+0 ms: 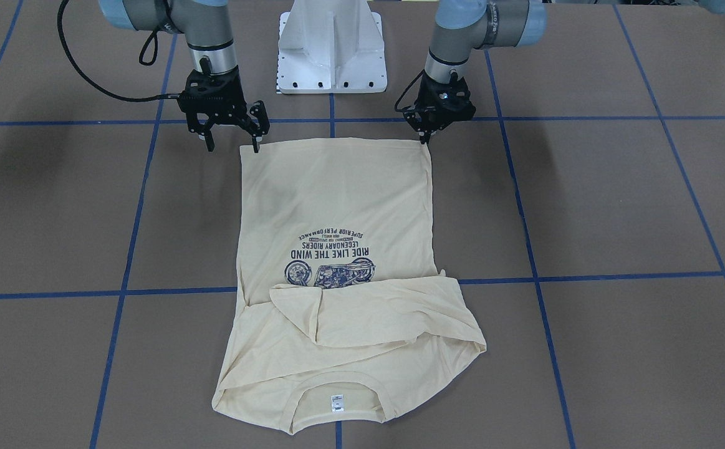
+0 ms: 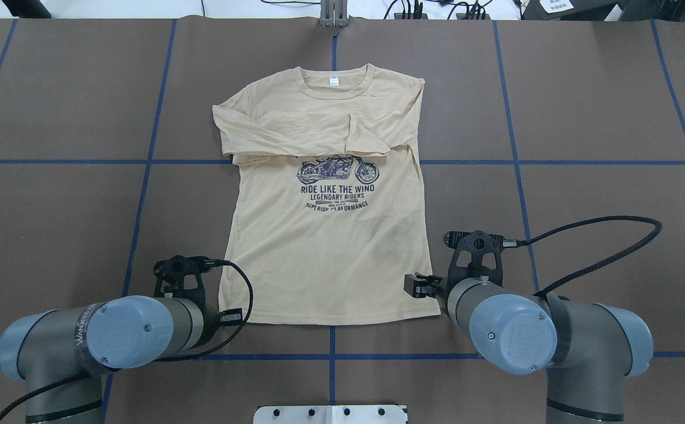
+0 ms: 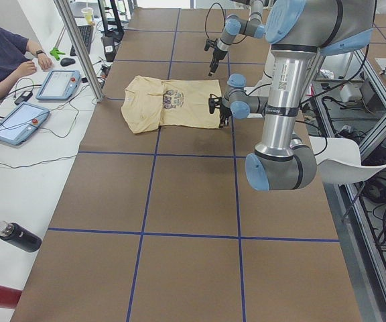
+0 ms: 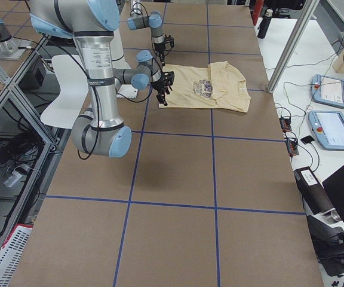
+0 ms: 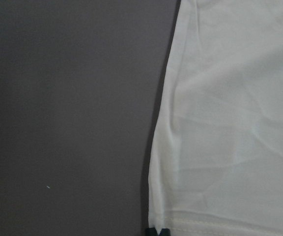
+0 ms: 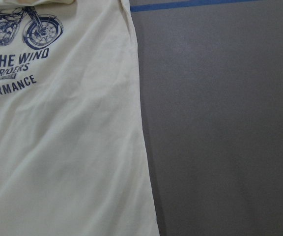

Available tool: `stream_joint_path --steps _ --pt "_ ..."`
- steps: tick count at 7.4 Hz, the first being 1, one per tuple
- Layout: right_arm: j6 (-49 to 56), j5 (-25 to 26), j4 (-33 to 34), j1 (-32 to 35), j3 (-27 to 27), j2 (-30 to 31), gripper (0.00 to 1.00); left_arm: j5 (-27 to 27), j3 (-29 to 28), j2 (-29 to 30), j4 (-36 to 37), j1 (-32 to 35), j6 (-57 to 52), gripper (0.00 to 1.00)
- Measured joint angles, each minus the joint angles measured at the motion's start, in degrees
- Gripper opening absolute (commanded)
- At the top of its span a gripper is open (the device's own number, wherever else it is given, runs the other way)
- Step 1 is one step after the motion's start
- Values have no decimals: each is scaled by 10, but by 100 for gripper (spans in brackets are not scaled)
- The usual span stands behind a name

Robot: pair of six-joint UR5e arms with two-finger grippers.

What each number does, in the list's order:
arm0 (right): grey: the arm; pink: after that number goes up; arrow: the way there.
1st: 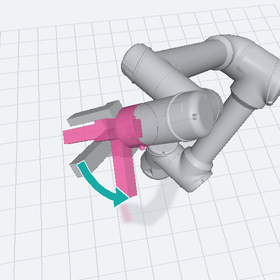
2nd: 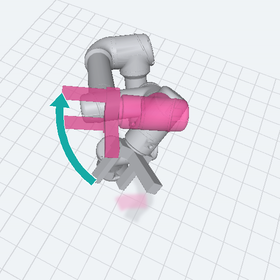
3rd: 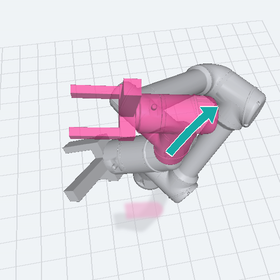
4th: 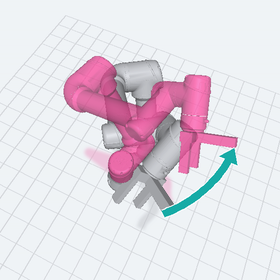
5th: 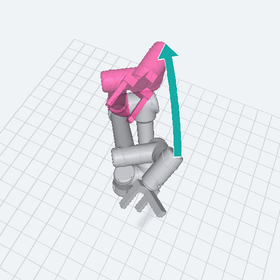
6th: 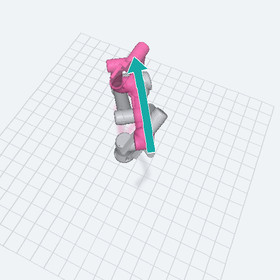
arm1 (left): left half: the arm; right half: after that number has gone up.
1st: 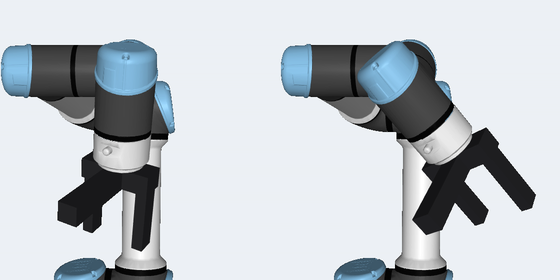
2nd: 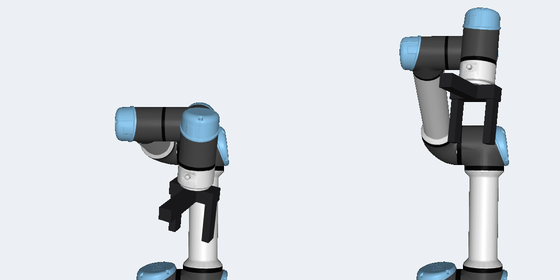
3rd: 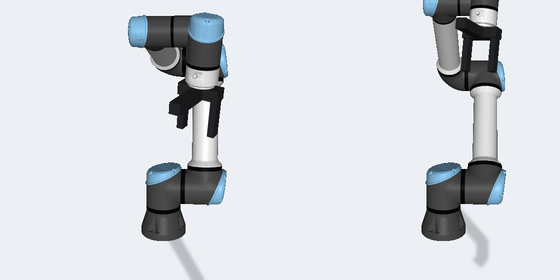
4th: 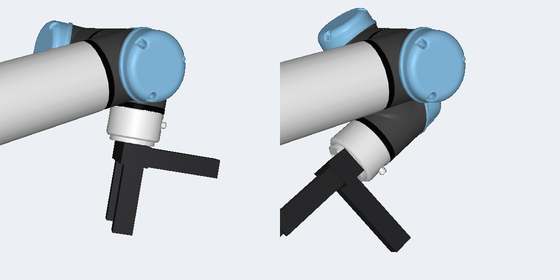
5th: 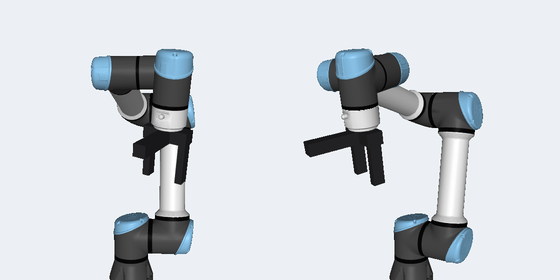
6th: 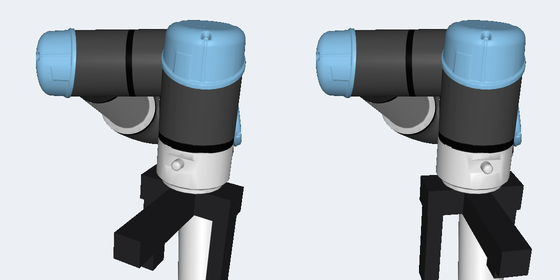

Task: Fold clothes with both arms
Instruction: 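Lower both grippers to the hem corners nearest the robot and grasp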

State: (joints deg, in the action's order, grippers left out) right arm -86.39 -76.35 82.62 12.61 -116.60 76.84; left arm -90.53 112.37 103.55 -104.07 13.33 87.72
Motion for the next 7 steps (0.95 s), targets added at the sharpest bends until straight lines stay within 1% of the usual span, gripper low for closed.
stream_joint_path --steps 1,2,3,5,7 --pt "-13 23 -13 -14 10 4 52 0 1 0 0 0 0 0" --pt "-28 40 -19 -28 19 6 49 0 3 0 0 0 1 0" --pt "-37 49 -22 -37 24 6 48 0 4 1 0 0 1 0" --pt "-42 62 -23 -51 32 6 46 0 5 1 0 0 1 0" --pt "-43 69 -22 -61 36 8 46 0 5 1 0 0 2 0"
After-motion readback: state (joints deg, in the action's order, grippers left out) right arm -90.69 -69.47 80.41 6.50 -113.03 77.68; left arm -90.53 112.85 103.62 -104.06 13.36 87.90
